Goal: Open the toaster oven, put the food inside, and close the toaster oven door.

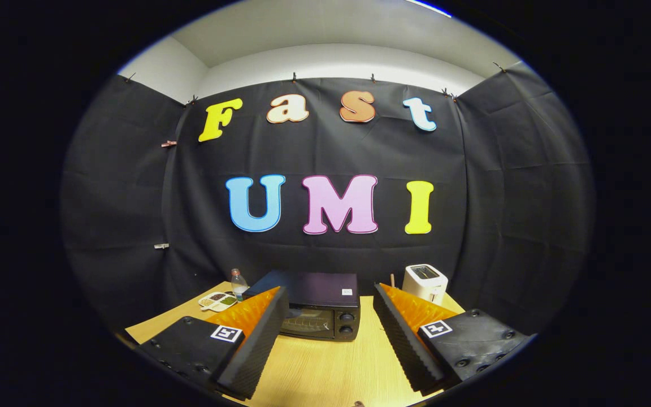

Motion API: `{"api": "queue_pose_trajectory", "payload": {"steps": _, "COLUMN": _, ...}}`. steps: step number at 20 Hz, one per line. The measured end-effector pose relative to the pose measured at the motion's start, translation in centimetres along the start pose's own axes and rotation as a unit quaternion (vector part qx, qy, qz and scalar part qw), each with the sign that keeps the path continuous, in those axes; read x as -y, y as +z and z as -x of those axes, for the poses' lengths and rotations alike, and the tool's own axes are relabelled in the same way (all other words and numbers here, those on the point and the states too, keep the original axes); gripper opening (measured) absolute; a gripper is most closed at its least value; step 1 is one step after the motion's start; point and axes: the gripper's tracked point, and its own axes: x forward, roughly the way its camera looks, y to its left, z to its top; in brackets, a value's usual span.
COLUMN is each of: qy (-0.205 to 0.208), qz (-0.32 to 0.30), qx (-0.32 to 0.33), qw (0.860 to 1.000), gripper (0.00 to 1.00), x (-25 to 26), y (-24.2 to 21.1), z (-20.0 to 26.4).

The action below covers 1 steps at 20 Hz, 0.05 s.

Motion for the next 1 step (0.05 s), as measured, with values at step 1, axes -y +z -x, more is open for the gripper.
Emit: {"api": "queue_pose_trajectory", "payload": {"steps": 1, "qy": 0.0, "qz": -0.001, "qx": 0.0, "qw": 1.0, "gripper": 0.98, "x": -0.1, "y": 0.03, "z": -0.06}}
